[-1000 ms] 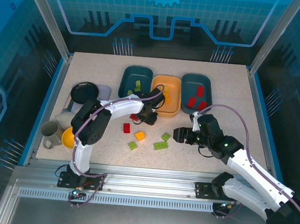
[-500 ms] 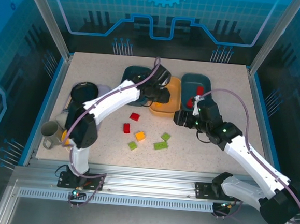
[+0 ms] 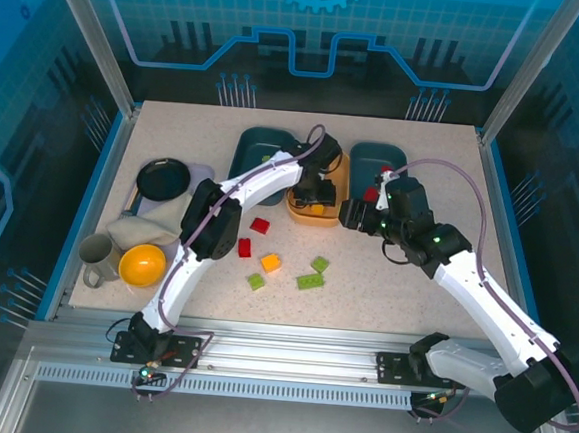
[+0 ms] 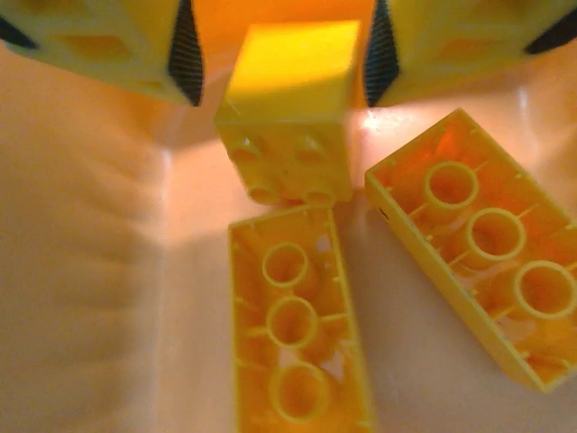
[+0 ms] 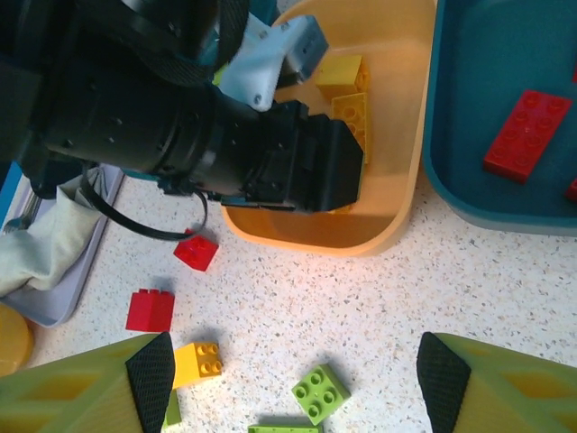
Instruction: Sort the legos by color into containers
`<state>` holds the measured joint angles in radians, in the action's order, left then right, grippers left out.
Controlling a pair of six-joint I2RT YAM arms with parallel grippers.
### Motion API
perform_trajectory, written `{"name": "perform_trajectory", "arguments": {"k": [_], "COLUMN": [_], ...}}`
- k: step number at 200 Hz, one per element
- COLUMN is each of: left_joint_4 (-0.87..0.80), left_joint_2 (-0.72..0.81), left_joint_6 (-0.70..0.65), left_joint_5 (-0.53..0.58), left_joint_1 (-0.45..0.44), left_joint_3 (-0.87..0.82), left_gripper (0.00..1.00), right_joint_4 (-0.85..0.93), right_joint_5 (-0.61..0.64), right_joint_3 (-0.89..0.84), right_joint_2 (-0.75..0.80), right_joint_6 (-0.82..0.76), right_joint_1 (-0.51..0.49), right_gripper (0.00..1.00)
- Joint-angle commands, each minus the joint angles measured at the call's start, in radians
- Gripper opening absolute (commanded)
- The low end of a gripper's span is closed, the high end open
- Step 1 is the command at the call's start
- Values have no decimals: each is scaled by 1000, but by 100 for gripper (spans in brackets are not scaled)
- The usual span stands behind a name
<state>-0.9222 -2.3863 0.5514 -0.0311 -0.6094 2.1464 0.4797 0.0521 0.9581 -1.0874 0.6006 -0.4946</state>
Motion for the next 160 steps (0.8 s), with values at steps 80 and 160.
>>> {"name": "perform_trajectory", "arguments": {"k": [80, 160], "left_joint_4": [0, -269], "left_joint_2": [956, 1713], "left_joint_6": [282, 428], "left_joint_5": [125, 306], "left_joint_1": [187, 202], "left_joint_3": [-804, -1241], "left_gripper": [70, 71], "right_joint_4": [105, 366], "right_joint_5": [86, 148], "right_joint_3": [321, 858], "right_joint_2": [-493, -1052], "right_joint_6": [-155, 205], "right_joint_1": [-384, -505], "right_gripper": [74, 80]}}
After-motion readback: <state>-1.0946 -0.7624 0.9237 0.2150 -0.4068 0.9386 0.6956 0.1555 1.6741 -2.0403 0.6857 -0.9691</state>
